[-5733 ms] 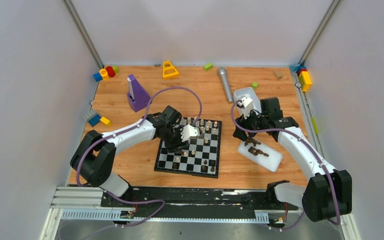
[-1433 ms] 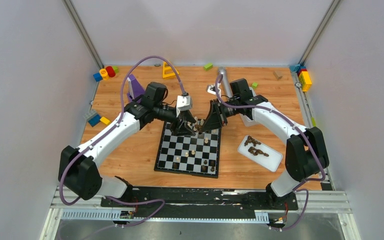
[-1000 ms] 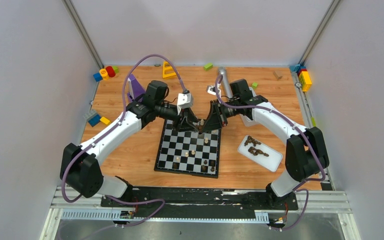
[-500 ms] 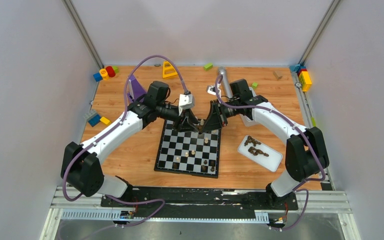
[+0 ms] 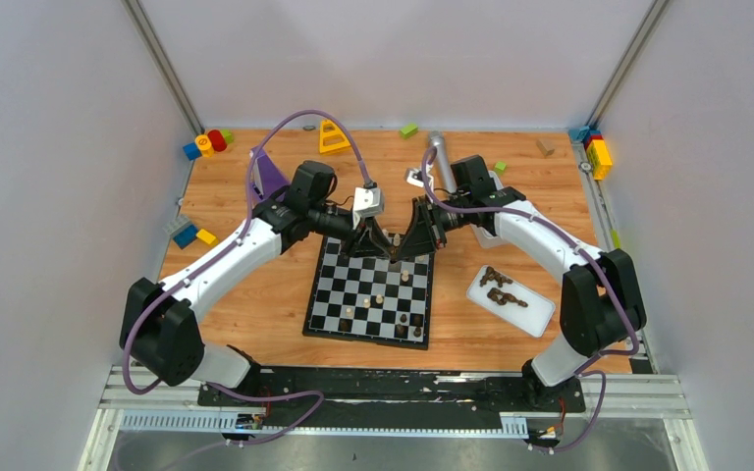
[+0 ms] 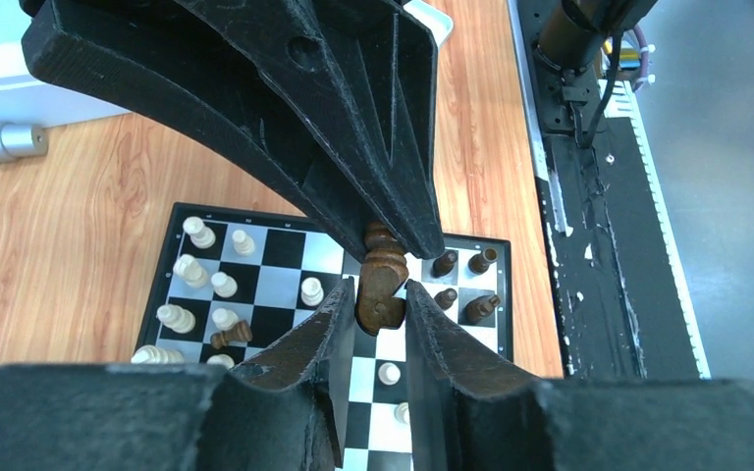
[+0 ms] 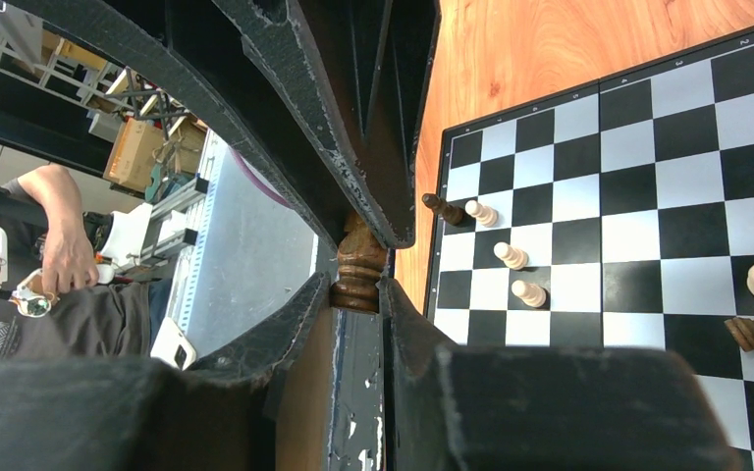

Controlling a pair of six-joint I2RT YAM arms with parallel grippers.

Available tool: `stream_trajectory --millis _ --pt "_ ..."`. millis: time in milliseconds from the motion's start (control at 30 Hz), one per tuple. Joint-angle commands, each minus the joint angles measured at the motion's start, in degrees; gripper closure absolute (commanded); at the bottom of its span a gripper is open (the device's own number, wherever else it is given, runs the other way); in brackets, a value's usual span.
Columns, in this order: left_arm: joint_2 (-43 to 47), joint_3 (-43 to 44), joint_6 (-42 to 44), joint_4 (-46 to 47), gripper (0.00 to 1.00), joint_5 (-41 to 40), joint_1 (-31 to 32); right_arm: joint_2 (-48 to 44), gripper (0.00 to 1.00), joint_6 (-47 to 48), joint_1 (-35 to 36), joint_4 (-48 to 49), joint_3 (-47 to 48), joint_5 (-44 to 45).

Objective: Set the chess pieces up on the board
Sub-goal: Place the chess piece on the chessboard.

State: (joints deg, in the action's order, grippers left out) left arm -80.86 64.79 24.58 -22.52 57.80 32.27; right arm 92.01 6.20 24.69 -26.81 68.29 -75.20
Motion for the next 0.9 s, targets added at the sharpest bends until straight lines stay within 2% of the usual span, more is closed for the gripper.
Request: stream_trajectory --millis 0,100,167,233,333,433,533,667,767,867 --pt "-0.33 1.82 1.29 -0.88 0.73 0.54 0.46 -1.98 1.00 0.57 0.19 1.20 1.23 -1.85" --pt "-0.31 1.93 1.35 -1.15 0.81 0.45 0.46 -2.11 0.99 0.57 0.20 1.23 1.15 -1.60" --pt "-0.04 2.05 1.54 -1.64 0.88 0.04 0.47 -2.23 0.93 0.65 0.15 1.23 1.06 -1.09" --pt "0.57 2.12 2.50 -2.91 0.93 -0.91 0.47 -2.53 0.81 0.78 0.10 1.09 0.90 -0.09" --pt "2.01 2.79 6.77 -8.11 0.98 -3.28 0.45 -3.44 0.57 1.21 -0.55 0.98 0.30 2.20" --pt "2.98 4.54 12.84 -16.19 0.99 -9.16 0.39 -4.81 0.47 2.19 -2.89 0.33 -0.70 3.92" --pt "4.24 5.39 20.51 -27.72 0.99 -17.32 0.40 -6.27 0.43 4.53 -6.51 -1.90 -1.64 5.06" --pt "7.09 3.80 25.28 -36.70 0.98 -30.59 0.53 -9.19 0.43 6.28 -10.99 -3.08 -4.49 5.96" --pt "8.92 1.60 25.39 -40.39 0.97 -38.96 1.36 -11.60 0.43 7.07 -12.68 -3.41 -7.05 7.29" --pt "10.20 -0.77 22.76 -41.37 0.96 -46.45 5.18 -13.50 0.43 7.61 -13.51 -3.53 -8.69 8.97"
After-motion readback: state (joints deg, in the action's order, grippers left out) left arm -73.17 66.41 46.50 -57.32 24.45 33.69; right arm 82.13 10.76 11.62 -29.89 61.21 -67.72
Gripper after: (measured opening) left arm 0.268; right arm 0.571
